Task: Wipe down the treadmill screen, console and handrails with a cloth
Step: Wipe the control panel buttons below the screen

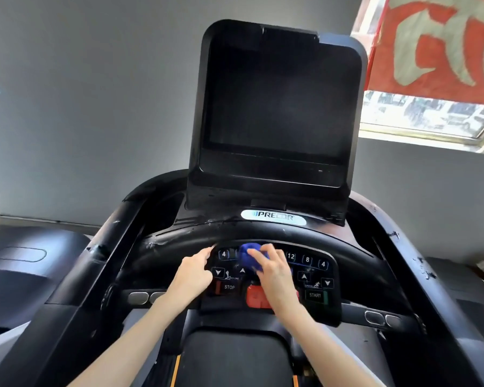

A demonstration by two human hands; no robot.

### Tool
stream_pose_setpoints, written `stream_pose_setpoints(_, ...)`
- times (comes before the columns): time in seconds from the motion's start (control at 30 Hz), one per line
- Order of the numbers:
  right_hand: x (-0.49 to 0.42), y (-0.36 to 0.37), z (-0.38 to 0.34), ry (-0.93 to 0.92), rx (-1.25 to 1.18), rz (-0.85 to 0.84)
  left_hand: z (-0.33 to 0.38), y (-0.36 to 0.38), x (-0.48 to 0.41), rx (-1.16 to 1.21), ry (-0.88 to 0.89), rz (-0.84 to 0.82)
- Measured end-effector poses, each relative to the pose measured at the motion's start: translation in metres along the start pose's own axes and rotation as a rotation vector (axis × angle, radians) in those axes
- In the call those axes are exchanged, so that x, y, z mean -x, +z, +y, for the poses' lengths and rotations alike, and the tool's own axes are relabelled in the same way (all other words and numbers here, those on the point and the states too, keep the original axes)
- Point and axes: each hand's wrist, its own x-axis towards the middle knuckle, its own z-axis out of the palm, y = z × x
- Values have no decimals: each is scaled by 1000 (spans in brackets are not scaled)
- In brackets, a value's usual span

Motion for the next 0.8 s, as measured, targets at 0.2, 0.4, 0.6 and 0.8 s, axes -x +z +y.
stream_pose_setpoints(0.2,-14,-8,10,-162,56,-87,-13,-12,0,-80,-67,5)
stream_pose_setpoints(0.4,-15,15,-34,-64,-37,-23,-22,-11,-1,-183,-115,-10)
stream_pose_setpoints(0.6,-5,15,-18,-441,84,-170,-36,-12,-2,-205,-87,-26)
stream_pose_setpoints(0.8,-41,25,-44,-100,56,-45,-54,-15,4,-256,-165,-26)
